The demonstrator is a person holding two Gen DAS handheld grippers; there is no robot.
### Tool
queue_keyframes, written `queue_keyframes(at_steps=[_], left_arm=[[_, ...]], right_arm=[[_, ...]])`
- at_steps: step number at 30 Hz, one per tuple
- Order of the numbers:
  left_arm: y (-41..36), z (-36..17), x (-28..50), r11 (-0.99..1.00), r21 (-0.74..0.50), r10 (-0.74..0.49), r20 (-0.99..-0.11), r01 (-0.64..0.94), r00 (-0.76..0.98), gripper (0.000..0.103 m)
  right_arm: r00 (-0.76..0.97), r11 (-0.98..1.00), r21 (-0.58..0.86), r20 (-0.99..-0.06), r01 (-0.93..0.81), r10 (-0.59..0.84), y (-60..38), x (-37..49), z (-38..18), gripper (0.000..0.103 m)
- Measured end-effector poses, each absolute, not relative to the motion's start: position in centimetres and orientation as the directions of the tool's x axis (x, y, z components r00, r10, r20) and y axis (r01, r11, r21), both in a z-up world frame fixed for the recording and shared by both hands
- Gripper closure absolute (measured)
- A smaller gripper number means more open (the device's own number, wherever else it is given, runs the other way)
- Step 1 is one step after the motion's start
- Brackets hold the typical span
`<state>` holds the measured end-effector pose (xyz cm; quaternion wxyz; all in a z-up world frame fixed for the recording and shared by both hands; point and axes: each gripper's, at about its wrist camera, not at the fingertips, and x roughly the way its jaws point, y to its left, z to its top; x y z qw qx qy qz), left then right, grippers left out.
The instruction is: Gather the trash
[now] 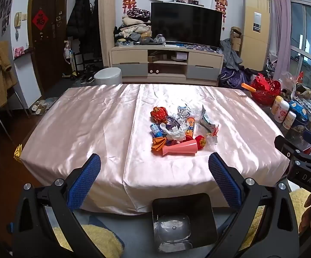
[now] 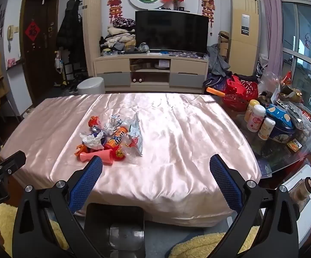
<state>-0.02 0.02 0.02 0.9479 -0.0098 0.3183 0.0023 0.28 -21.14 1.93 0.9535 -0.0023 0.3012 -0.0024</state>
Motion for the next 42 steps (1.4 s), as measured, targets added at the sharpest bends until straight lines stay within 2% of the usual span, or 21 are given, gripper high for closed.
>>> queue_keyframes(at_steps=[42], left_arm=[[-0.1,1.3,-0.5,1.0,-0.013,0.001,-0.596,-0.011,0.803,0.008]], right_arm=[[0.826,1.0,-0.015,-0.563,0.002,-0.01,-20.5,0.1,2.4,0.003]])
